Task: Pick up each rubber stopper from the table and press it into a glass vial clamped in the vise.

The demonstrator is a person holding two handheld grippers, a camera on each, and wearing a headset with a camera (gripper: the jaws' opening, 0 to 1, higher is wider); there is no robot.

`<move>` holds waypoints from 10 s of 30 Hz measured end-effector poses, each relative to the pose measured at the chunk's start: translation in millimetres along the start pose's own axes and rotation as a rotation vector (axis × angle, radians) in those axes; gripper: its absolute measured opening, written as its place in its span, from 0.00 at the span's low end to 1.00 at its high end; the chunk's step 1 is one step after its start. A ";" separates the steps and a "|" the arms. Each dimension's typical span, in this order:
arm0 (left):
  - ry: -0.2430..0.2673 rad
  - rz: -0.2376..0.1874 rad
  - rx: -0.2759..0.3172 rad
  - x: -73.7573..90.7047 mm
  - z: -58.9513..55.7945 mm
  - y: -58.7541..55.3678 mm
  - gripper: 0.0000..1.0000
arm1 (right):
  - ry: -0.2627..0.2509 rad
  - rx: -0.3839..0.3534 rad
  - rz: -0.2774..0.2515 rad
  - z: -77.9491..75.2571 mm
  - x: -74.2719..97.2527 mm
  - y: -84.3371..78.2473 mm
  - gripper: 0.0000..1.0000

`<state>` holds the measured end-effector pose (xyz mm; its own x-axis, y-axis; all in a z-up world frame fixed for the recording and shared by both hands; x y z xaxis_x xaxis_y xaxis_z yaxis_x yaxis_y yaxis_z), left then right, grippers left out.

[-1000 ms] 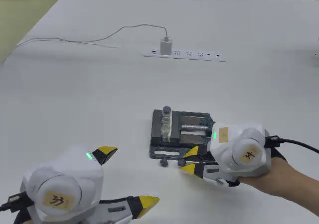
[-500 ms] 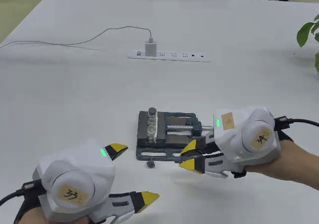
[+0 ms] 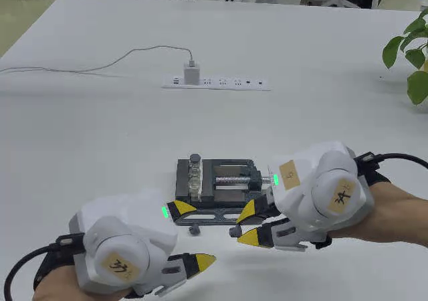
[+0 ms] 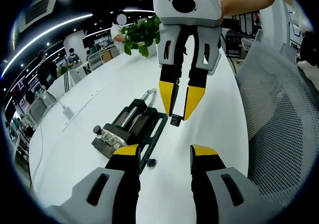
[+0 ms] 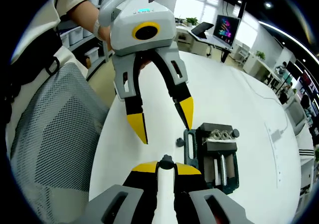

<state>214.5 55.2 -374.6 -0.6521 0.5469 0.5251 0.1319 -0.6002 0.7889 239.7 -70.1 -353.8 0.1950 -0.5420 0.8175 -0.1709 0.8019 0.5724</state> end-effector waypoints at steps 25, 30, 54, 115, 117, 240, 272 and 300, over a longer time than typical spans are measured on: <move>-0.095 0.002 -0.131 -8.3 -9.6 16.2 0.08 | 0.042 0.063 0.034 0.6 -6.9 15.8 0.06; -0.098 0.008 -0.125 -7.6 -9.9 14.8 0.06 | 0.050 0.071 0.038 2.0 -8.0 17.1 0.06; -0.079 -0.028 0.021 -2.9 -3.9 14.7 0.04 | 0.036 0.028 -0.083 0.0 1.1 14.4 0.10; -0.077 -0.066 0.039 -2.9 -8.9 17.8 0.04 | 0.067 0.039 -0.064 2.1 6.7 16.0 0.06; -0.076 -0.065 0.039 -2.7 -9.3 17.4 0.05 | 0.070 0.041 -0.062 2.3 6.2 15.8 0.06; 0.194 0.024 0.424 32.1 30.4 -51.3 0.89 | 0.283 0.329 0.480 -133.4 -15.8 66.5 0.05; 0.188 0.036 0.456 31.7 26.9 -59.0 0.85 | 0.310 0.315 0.517 -135.8 -28.2 65.6 0.05; 0.174 0.030 0.453 27.6 26.8 -56.1 0.84 | 0.252 0.085 0.497 -140.4 -30.1 63.2 0.05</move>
<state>209.0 119.6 -395.8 -0.7533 0.4043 0.5188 0.4387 -0.2788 0.8543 358.6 32.2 -351.2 0.2942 -0.0190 0.9556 -0.3760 0.9169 0.1340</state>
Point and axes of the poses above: the centre of the closed fingertips' face, and the gripper's own axes: x roughly backward along the fingers, z roughly to its left, y roughly out of its top, the point moved 8 cm from there along x, roughly backward along the fingers, and after that the axes turned 14 degrees about y, right-handed, at the moved point
